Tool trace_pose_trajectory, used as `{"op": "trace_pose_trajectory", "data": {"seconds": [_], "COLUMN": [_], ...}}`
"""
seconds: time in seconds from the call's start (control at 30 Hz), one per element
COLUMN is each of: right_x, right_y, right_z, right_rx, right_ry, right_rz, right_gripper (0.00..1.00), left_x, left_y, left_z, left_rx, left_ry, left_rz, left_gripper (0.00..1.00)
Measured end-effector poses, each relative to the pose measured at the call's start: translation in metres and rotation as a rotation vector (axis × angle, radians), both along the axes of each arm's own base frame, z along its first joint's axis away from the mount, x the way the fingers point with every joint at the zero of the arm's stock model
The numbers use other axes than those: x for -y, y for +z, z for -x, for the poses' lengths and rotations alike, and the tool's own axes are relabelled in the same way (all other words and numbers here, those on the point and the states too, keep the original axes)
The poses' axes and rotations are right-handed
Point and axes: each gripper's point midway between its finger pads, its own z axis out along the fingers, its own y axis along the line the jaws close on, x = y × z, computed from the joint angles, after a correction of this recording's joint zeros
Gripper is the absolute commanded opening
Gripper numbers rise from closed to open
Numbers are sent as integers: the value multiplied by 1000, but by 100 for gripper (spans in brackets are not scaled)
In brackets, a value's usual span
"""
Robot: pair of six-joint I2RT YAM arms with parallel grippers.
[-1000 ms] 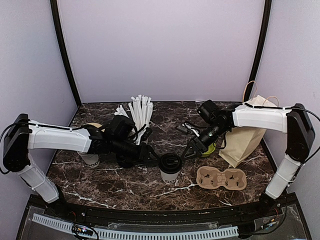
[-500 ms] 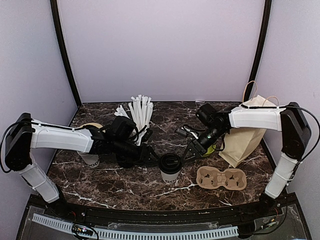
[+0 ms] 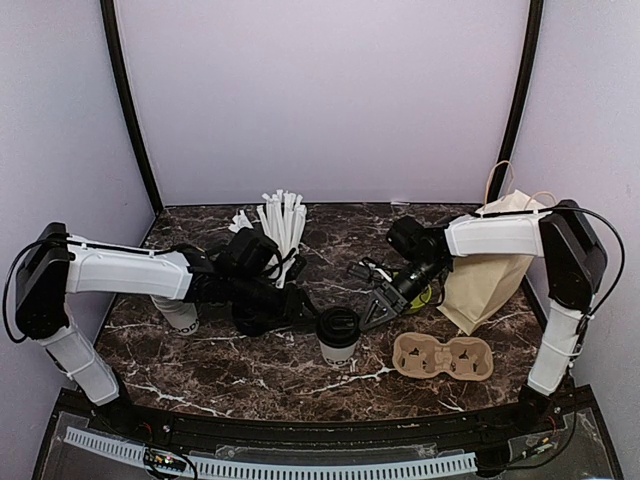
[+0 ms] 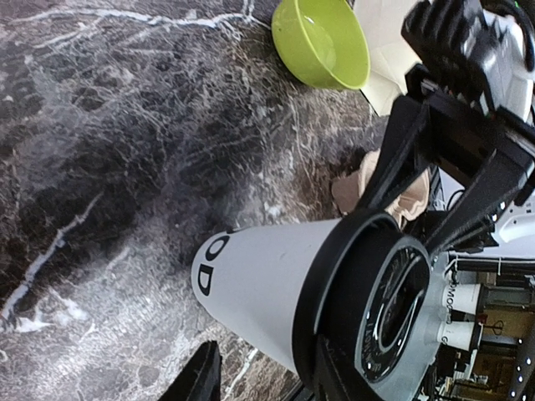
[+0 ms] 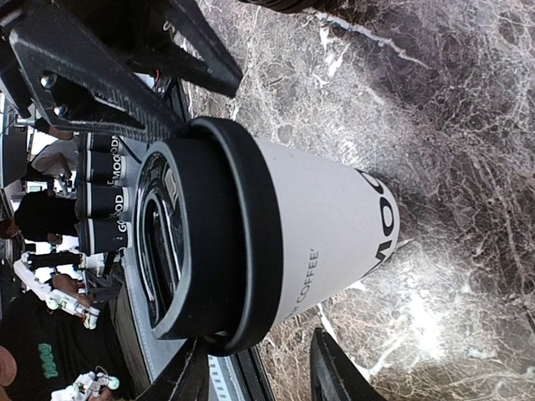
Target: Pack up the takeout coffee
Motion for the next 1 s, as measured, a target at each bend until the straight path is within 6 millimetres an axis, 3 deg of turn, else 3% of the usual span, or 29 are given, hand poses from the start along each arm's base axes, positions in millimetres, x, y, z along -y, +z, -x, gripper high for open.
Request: {"op": "trace_pose_trajectory", "data": {"seconds": [0.23,0.43,0.57,0.77,1.0], "right_x": [-1,-2,0,1,2], "right_y": [0,4,11,29,27], "right_z": [0,-1,-2,-1,-5], "right_rx": [-12,42,92,159,186], "right_ry": [-7,21,36,48,43], "right_rz": [7,-12,-23,-60,-41], "right_gripper": [39,55,61,63,61], "left_x": [-1,0,2,7,12], "left_y": [2,6,8,21,42], "left_z": [-8,-13,-12,-15,-16], "left_rx": [22,75,117,164,218], "left_ry": [21,4,-20,-39,-49], "left_rz": [-28,-57,-79,-64,-19], "left_gripper": [40,44,47,48,49]}}
